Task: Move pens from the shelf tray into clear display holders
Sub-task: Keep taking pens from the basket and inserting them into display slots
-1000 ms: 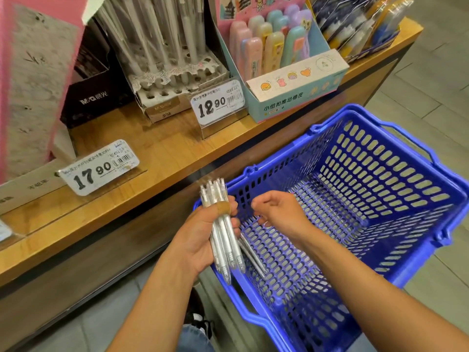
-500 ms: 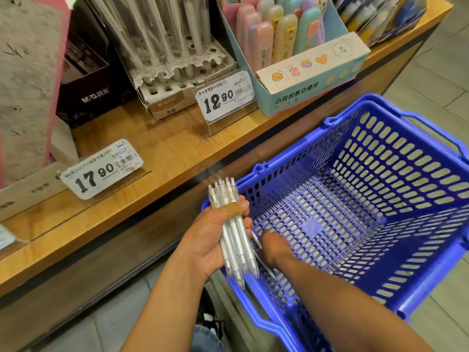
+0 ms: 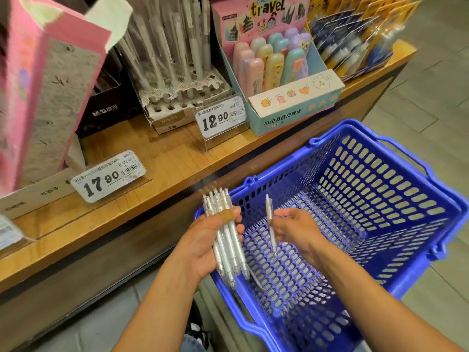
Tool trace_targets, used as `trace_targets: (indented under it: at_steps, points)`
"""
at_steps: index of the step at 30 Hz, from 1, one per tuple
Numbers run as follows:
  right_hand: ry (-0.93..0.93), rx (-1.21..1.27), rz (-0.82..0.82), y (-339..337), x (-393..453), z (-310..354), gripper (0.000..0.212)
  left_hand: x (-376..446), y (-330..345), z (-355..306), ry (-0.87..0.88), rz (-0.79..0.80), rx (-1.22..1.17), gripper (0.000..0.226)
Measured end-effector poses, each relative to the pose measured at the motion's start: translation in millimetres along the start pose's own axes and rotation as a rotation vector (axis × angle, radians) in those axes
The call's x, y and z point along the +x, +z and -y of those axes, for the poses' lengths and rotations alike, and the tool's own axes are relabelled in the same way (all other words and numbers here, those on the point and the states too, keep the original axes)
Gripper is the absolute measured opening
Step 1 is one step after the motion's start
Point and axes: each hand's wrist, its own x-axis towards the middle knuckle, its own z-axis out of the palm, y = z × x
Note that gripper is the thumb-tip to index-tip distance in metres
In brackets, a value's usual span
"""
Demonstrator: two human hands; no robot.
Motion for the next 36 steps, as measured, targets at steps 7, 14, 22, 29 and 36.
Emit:
trace_targets:
  at_steps: [7, 14, 22, 29, 36]
  points:
    - [-0.263, 0.049, 0.163, 39, -83, 40, 0.018, -1, 3, 2, -0.007, 0.154, -0.089, 0.062]
    - [-0.295, 0.018, 0.297, 40, -59, 36, 0.003, -1, 3, 0, -0.018, 0.117, -0.035, 0.066]
    - [-0.049, -0.803, 0.088, 55, 64, -72, 0.016, -4, 2, -2, 0.033, 0.057, -0.050, 0.019]
    - [-0.155, -1.249, 0.206, 85, 98, -137, 0.025, -1, -2, -2, 0.031, 0.083, -0.033, 0.020]
    - [-0.088, -1.279, 0.152, 71, 91, -123, 0.018, 4, -2, -6, -0.006, 0.025, 0.078, 0.009]
